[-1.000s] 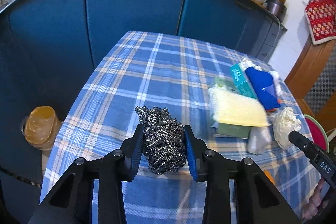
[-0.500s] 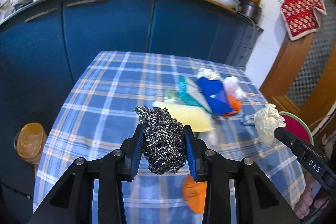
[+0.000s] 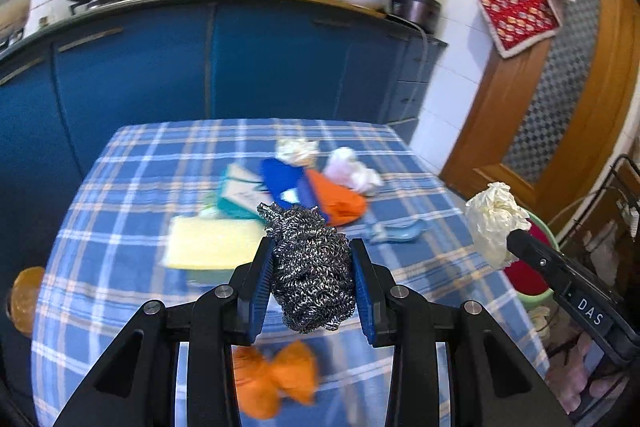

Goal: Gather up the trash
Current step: 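Carry both items to the red bucket while the right tool opens, dropping the paper inside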

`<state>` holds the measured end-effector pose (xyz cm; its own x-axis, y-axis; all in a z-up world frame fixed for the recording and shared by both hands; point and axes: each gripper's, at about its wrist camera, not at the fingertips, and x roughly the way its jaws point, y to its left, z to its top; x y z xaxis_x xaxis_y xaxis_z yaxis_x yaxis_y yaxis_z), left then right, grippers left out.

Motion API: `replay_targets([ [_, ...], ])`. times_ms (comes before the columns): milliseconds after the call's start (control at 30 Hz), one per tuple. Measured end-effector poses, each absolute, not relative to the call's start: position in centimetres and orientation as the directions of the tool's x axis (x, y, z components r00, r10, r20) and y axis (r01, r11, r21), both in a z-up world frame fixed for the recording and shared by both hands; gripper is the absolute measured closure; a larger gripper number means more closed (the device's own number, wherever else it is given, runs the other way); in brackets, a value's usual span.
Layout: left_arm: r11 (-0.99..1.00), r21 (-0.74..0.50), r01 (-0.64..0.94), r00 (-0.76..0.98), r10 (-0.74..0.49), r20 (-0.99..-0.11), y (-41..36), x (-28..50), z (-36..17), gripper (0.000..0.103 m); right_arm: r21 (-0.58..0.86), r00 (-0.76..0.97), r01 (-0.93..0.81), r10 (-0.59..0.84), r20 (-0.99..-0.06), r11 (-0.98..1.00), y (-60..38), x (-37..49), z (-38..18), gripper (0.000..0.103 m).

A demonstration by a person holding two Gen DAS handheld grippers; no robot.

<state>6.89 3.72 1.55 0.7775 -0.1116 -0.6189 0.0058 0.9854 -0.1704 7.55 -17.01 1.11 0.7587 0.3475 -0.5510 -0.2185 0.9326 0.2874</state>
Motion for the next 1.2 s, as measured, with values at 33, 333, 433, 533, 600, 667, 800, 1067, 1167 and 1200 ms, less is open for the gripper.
replay_targets([
  [33, 0.985, -0.171, 0.022, 0.776, -0.125, -0.618, 3.0, 7.1, 1.7, 0.065, 0.29, 0.763, -0.21, 0.342, -0.548, 0.934, -17.6, 7.5, 1.3, 0.084],
  [333, 0.972, -0.178, 0.151, 0.755, -0.23, -0.615, -2.5, 9.0, 2.3, 0.065, 0.293, 0.805, -0.116, 0.263, -0.533, 0.949, -22.4, 6.9, 2.0, 0.084],
  [433, 0.967, -0.179, 0.182, 0.746, -0.254, -0.615, -4.3, 9.7, 2.4, 0.065, 0.292, 0.812, -0.078, 0.231, -0.536, 0.953, -24.1, 6.9, 1.8, 0.085],
  [533, 0.961, -0.181, 0.211, 0.736, -0.278, -0.617, -6.1, 10.4, 2.5, 0.065, 0.292, 0.817, -0.038, 0.198, -0.542, 0.956, -25.9, 7.0, 1.5, 0.084],
  [600, 0.957, -0.179, 0.229, 0.729, -0.29, -0.621, -7.1, 10.7, 2.3, 0.065, 0.29, 0.818, -0.011, 0.176, -0.548, 0.957, -27.0, 7.0, 1.3, 0.084],
  [667, 0.953, -0.175, 0.248, 0.72, -0.303, -0.624, -8.0, 11.0, 2.2, 0.065, 0.29, 0.816, 0.019, 0.153, -0.558, 0.957, -28.1, 7.2, 0.9, 0.084],
  [800, 0.944, -0.167, 0.285, 0.703, -0.325, -0.633, -10.2, 11.8, 1.9, 0.065, 0.291, 0.807, 0.068, 0.118, -0.578, 0.954, -30.0, 7.4, -0.1, 0.084],
  [1067, 0.926, -0.158, 0.344, 0.672, -0.36, -0.647, -13.8, 13.4, 1.1, 0.065, 0.287, 0.778, 0.154, 0.063, -0.625, 0.946, -33.6, 8.2, -2.1, 0.084],
  [1167, 0.919, -0.158, 0.36, 0.661, -0.371, -0.652, -14.8, 13.8, 0.8, 0.065, 0.281, 0.762, 0.177, 0.049, -0.645, 0.943, -34.5, 8.7, -2.9, 0.084],
  [1200, 0.917, -0.156, 0.366, 0.657, -0.374, -0.655, -15.1, 14.0, 0.7, 0.065, 0.279, 0.757, 0.187, 0.043, -0.652, 0.942, -34.8, 8.9, -3.2, 0.083],
])
